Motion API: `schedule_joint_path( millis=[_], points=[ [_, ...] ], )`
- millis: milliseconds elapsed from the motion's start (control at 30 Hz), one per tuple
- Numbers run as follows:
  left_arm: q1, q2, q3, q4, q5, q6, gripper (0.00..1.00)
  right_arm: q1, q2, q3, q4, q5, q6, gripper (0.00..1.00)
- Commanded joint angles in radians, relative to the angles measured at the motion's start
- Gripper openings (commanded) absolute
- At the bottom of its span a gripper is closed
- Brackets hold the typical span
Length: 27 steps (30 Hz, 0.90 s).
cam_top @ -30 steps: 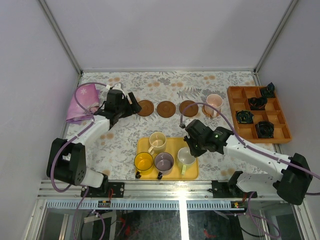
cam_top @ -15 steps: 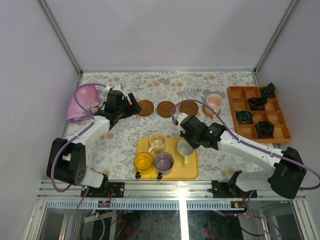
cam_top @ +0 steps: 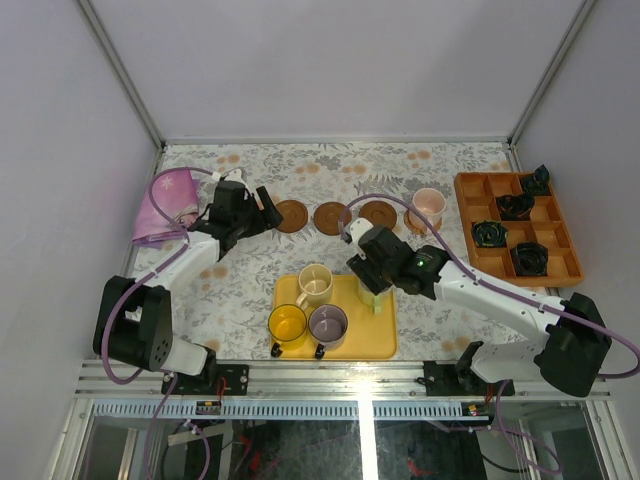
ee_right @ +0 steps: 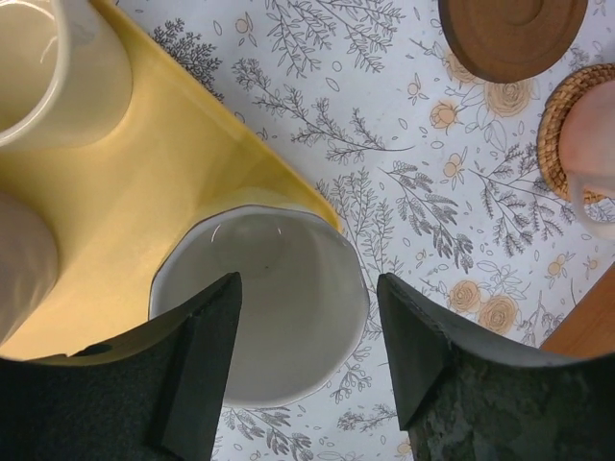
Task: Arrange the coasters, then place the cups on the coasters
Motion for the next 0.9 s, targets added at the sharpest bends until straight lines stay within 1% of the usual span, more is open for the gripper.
schedule_joint_path(
  millis=[0, 100, 167, 200, 233, 300, 433, 500, 600, 667, 733, 867],
  points=[
    [-0.004, -0.024, -0.013, 0.050, -0.008, -0.006, 0.73, 0.008, -0.031, 0.035, 0.051, 0.052, 0.015, 0.68],
    [-0.004, -0.026, -0.016, 0.052, -0.006, -0.007, 0.73, 0.008, -0.036, 0.046, 0.055, 0.069, 0.032, 0.76],
    [-0.003, -0.027, -0.017, 0.051, -0.007, -0.006, 0.73, 0.007, -0.038, 0.056, 0.056, 0.095, 0.047, 0.89],
    [-0.003, -0.027, -0.017, 0.052, -0.007, -0.006, 0.73, 0.007, -0.040, 0.060, 0.058, 0.114, 0.058, 0.98],
    [-0.003, -0.027, -0.017, 0.052, -0.006, -0.006, 0.74, 0.007, -0.043, 0.066, 0.057, 0.127, 0.069, 1.00],
    [-0.003, -0.027, -0.017, 0.052, -0.006, -0.004, 0.73, 0.006, -0.056, 0.081, 0.061, 0.172, 0.101, 0.99],
    [-0.003, -0.026, -0.016, 0.052, -0.005, -0.003, 0.74, 0.007, -0.118, 0.101, 0.090, 0.361, 0.199, 0.99],
    [-0.003, -0.027, -0.014, 0.053, -0.006, -0.001, 0.74, 0.007, -0.171, 0.098, 0.135, 0.444, 0.241, 0.99],
    [-0.004, -0.019, -0.009, 0.055, -0.003, -0.001, 0.74, 0.007, -0.229, 0.068, 0.198, 0.528, 0.315, 0.99],
    [-0.003, -0.014, -0.004, 0.055, -0.002, -0.001, 0.73, 0.007, -0.259, 0.043, 0.228, 0.523, 0.312, 0.99],
    [-0.004, -0.013, -0.002, 0.058, 0.000, 0.001, 0.74, 0.007, -0.273, 0.028, 0.224, 0.465, 0.289, 0.99],
    [-0.003, -0.010, 0.001, 0.054, -0.003, 0.002, 0.73, 0.007, -0.262, 0.055, 0.075, 0.432, 0.411, 0.99]
  ],
)
